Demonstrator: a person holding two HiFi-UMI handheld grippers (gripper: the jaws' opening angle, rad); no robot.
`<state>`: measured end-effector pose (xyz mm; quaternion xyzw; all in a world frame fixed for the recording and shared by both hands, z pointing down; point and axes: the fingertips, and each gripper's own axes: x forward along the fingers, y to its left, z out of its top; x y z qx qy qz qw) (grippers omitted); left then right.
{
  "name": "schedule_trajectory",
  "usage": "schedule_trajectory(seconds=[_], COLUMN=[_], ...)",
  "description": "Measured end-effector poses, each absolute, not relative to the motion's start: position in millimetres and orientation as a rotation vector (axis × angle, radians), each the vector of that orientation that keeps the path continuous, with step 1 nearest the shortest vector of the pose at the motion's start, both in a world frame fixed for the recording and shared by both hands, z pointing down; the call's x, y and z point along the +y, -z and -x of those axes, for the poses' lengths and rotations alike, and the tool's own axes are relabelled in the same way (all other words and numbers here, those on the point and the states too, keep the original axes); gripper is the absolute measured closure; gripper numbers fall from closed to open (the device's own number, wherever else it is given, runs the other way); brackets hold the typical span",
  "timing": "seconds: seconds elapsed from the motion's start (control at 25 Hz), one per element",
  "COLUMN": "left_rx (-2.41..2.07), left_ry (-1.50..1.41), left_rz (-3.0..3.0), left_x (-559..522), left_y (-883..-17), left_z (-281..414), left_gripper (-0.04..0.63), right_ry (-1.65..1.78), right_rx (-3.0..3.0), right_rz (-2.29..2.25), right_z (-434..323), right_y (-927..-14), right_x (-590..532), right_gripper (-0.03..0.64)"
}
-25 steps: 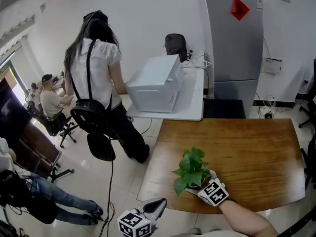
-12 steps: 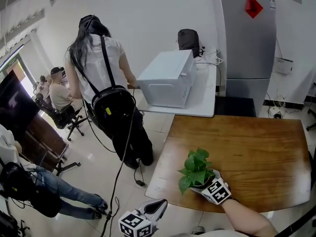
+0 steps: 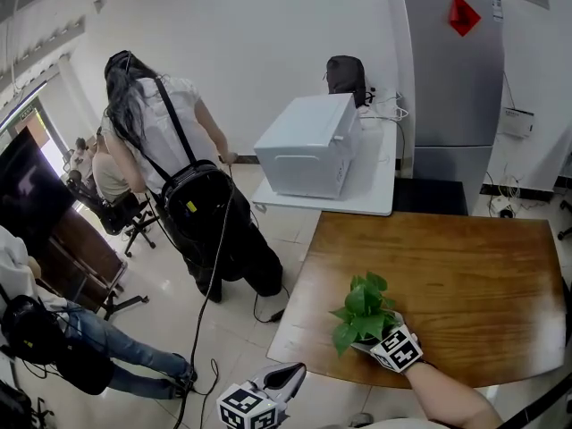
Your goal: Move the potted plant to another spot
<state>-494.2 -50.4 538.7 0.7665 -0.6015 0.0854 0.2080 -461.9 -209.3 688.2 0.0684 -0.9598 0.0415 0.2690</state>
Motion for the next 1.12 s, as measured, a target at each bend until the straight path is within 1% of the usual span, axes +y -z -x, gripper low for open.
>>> schedule_trajectory(seconds=[0.48,0.68,0.76,1.0,1.12], left_rx=[-1.652,-1.644,-1.639,-1.602,-1.581], left_ry=[-0.236,-0.226,-0.223,-0.208,-0.202], left_rz=[-2.156,-2.173,-2.178,-2.214,-2.233], left_x=[-54.4,-56.8,-57.2,-62.5,-64.2], left_y=[-537.6,-538.2,-538.4,-536.6,-532.8], left_z=[496.0,497.4,496.9,490.6,489.5], left_gripper=[0.607,0.607,0.607,0.607,0.607], right_ry=[-0.117,-0.149,-0.152,-0.196,-0.301], right_rx=[-2.584,-2.593,-2.589,-2.607,-2.639], right_rz=[-0.160,-0.145,-0.150,-0.223,-0.287], right_z=[463.0,459.2,453.7,423.5,402.8], right_y=[-686.4,-687.4,-686.9,-665.8,-650.2], right_x=[-208.6,-205.2,-204.3,-208.1,-207.9], right_gripper=[0.146,0.125,0.115,0.117,0.131])
